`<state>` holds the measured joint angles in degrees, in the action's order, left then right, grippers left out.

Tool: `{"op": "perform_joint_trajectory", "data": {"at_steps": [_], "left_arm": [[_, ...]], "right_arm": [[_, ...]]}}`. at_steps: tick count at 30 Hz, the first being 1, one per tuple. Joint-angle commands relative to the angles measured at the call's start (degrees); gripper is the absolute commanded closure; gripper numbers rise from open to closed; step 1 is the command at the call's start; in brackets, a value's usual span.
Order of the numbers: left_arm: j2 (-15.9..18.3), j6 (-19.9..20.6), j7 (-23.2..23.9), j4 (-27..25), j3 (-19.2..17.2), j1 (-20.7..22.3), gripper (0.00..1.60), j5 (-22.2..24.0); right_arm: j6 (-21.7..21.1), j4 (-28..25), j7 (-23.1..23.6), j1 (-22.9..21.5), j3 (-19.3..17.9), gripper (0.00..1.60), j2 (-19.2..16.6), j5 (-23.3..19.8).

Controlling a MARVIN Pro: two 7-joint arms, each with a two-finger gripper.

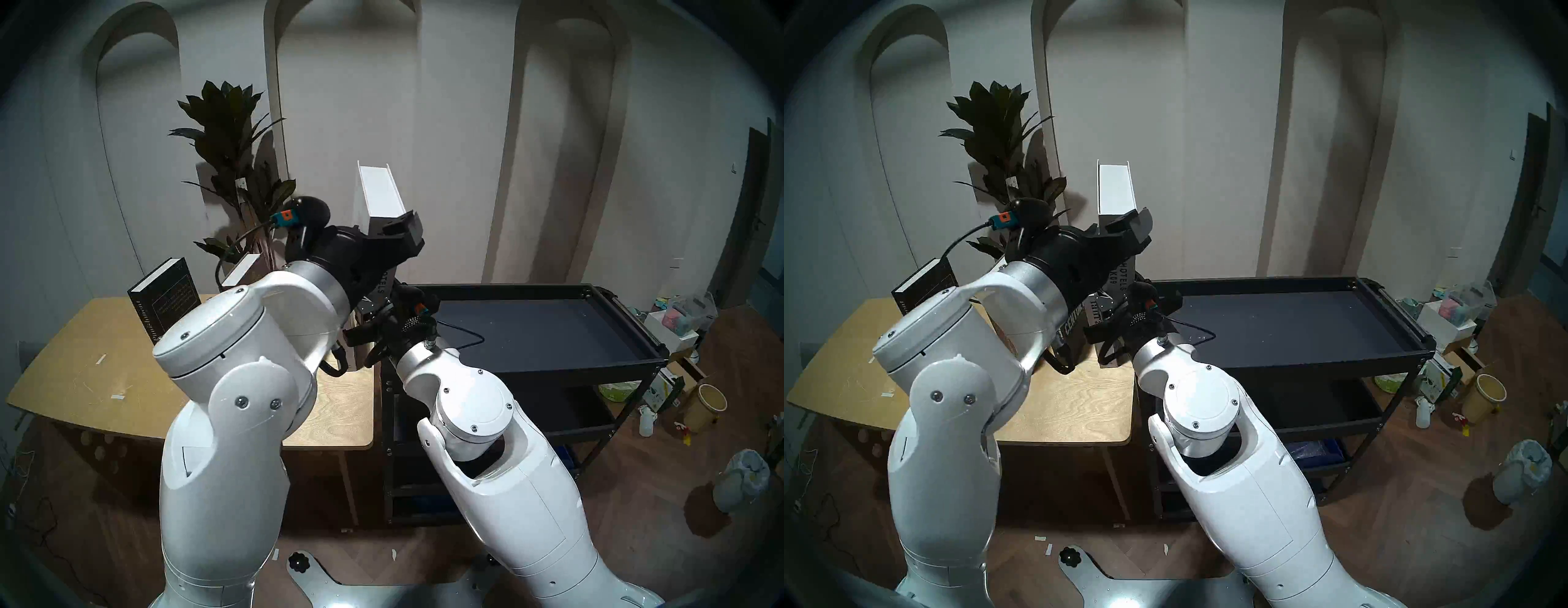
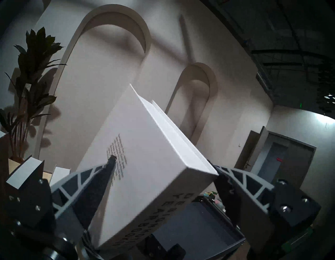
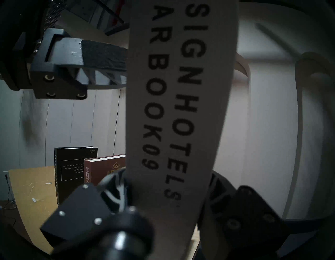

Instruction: Move the books from the display table onto the shelf, standing them upright with spines facing out and tallest at one end

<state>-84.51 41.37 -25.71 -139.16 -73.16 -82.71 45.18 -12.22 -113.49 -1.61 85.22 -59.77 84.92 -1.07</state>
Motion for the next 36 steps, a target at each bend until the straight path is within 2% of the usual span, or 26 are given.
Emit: {"op": "perform_joint_trajectory", "data": {"at_steps": [1,10,13,17,20,24,25,27,28,29,30,33,36], "left_arm": [[-1.35,-0.64,2.93,-0.84,-2.32,4.17,0.00,2.82],[-4.00,-0.26,3.83,-0.84,-7.45,8.60,0.00,7.90],[-4.04,-0.17,4.63,-0.84,-8.57,10.31,0.00,9.25],[-1.98,0.13,6.20,-0.84,-9.96,12.65,0.00,9.06],[1.31,0.60,6.75,-0.84,-10.72,13.88,0.00,6.31],[5.44,1.19,6.73,-0.84,-12.46,12.84,0.00,2.72],[4.65,1.67,6.62,-0.84,-12.91,12.47,0.00,1.43],[7.67,1.96,6.21,-0.84,-14.13,11.83,0.00,-0.48],[6.85,2.35,6.07,-0.84,-14.75,11.49,0.00,-1.35],[8.88,2.38,5.71,-0.84,-15.76,10.96,0.00,-2.27],[7.31,2.93,5.62,-0.71,-16.59,10.66,0.00,-3.34],[11.47,4.47,4.74,2.20,-19.27,8.31,0.00,-6.83],[12.83,5.44,3.62,4.88,-21.52,6.47,0.00,-9.18]], "right_arm": [[0.71,-2.35,0.61,-1.62,1.45,1.60,0.50,0.77],[1.09,0.29,2.15,-2.02,-1.14,1.60,-3.16,1.39],[1.39,1.83,2.85,-2.64,-2.57,1.60,-4.32,1.48],[1.88,3.81,3.99,-4.36,-5.65,1.60,-6.03,1.36],[2.08,4.91,4.21,-6.16,-8.73,1.60,-6.95,1.15],[1.97,4.92,4.43,-8.45,-13.05,1.60,-7.87,0.56],[1.94,4.75,4.41,-8.69,-13.99,1.60,-8.04,0.39],[1.81,4.38,4.16,-9.41,-16.50,1.60,-8.65,-0.17],[1.82,4.22,4.02,-9.74,-17.24,1.60,-9.14,-0.32],[1.71,3.98,4.20,-10.05,-19.01,1.60,-9.52,-0.81],[1.69,3.71,3.56,-10.26,-18.22,1.60,-10.52,-1.12],[1.29,3.73,3.99,-10.27,-23.81,1.60,-11.67,-2.03],[1.04,4.17,3.69,-10.40,-26.44,1.60,-12.94,-2.76]]}}
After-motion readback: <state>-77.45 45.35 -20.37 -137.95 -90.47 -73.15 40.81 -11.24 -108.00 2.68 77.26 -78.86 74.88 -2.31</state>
